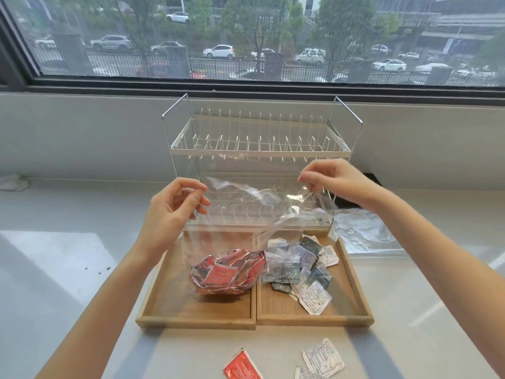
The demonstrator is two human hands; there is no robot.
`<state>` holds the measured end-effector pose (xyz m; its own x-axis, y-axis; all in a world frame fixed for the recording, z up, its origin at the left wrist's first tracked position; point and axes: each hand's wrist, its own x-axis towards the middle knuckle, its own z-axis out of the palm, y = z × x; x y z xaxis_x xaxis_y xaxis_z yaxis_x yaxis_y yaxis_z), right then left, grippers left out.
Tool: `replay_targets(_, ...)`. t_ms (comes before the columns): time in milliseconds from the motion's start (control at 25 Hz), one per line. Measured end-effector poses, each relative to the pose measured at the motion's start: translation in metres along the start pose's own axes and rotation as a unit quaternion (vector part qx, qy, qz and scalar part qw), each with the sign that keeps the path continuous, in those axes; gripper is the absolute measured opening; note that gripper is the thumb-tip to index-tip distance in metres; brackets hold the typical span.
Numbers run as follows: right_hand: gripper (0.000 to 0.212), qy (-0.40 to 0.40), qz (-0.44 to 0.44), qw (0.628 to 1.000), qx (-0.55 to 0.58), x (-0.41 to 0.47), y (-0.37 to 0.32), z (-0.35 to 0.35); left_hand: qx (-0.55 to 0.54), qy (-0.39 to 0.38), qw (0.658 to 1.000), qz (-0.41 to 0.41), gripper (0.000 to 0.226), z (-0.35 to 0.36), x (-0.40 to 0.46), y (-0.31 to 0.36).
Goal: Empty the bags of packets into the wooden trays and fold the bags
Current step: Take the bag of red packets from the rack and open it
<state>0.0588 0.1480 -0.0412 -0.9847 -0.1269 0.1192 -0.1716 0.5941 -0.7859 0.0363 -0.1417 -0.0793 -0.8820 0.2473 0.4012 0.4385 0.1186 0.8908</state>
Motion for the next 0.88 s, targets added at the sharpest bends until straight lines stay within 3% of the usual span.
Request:
replay_targets(120, 0.010, 0.073, -0.071, 0.994, -0.045, -0.001, -0.018, -0.014, 0.003, 0.003, 1.000, 0.005, 0.017, 0.002, 0.002, -0.001)
replay_targets(280, 0.011, 0.106, -0.106, 0.980, -0.128, -0.003, -0.019, -0.012, -0.001, 0.020, 1.000, 0.011, 0.016, 0.001, 0.003, -0.002)
replay_targets(400, 0.021, 0.168, -0.097, 0.975, -0.106, -0.004, -0.011, -0.005, 0.004, 0.032, 0.999, 0.017, 0.017, -0.001, 0.001, -0.003)
replay_targets(520, 0.036, 0.226, -0.038, 0.973, 0.011, -0.011, 0.013, 0.009, 0.004, 0.047, 0.999, 0.015, 0.017, -0.005, -0.001, -0.006)
replay_targets(640, 0.057, 0.166, 0.073, 0.978, 0.101, -0.024, 0.047, 0.045, 0.005, 0.057, 0.998, 0.009, 0.018, -0.007, -0.002, -0.010)
replay_targets(760, 0.082, 0.015, 0.152, 0.987, 0.056, -0.039, 0.069, 0.090, 0.002, 0.059, 0.998, 0.003, 0.017, -0.007, -0.001, -0.011)
replay_targets(880, 0.087, -0.051, 0.169, 0.983, 0.058, -0.040, 0.088, 0.124, -0.014, 0.052, 0.999, -0.004, 0.014, -0.008, -0.002, -0.013)
